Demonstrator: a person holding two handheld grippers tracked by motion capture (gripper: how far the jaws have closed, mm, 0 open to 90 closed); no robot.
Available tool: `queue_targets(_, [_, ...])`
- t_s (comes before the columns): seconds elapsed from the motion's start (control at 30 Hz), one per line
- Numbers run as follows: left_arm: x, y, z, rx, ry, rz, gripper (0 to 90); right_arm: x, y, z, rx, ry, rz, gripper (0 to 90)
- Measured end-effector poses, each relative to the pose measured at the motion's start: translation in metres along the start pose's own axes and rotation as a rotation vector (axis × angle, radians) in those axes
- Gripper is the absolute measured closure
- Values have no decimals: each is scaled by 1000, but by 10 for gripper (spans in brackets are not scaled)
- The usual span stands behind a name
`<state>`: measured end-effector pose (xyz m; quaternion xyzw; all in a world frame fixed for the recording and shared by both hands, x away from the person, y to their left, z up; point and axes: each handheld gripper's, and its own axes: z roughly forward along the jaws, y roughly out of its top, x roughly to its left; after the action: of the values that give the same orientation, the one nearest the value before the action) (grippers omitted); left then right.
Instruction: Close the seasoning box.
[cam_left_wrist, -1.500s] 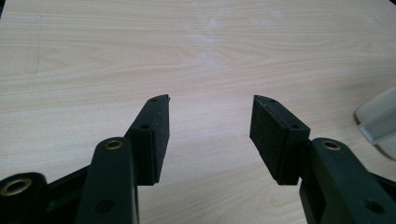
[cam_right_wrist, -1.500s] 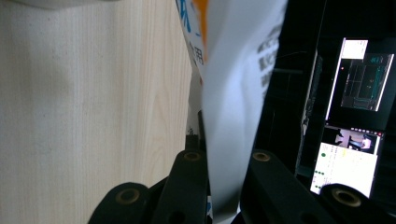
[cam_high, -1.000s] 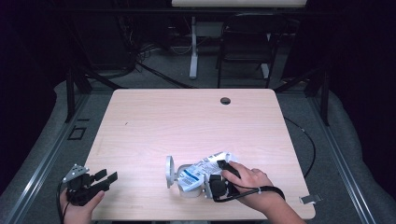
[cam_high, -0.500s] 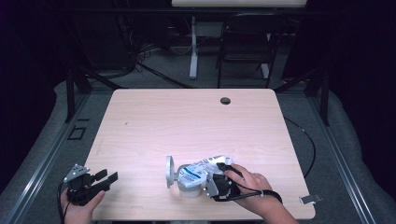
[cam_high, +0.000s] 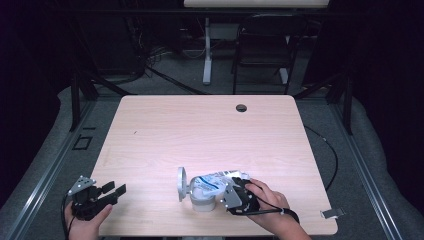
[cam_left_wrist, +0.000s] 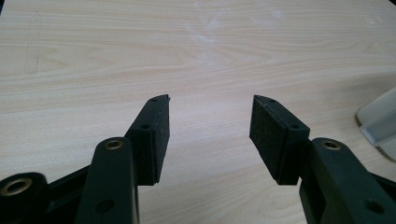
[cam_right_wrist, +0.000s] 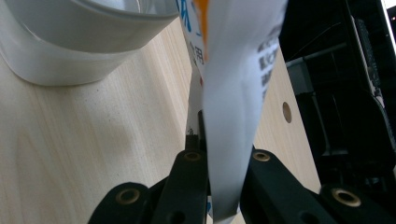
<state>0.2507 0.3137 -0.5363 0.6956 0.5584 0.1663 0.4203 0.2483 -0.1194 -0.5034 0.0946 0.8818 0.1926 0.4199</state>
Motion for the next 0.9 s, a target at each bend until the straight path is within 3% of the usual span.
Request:
queue_targets(0.43, [-1,0,1,7,-1,7,480,5,-7,1,-27,9,102,900])
queue_targets(0.7, [-2,-1,1,24,0,9,480,5,-12,2,-99,22,233,900])
queue_targets(0.9, [-1,-2,2,12,6,8,480,6,-13,2,-136,33,298,900])
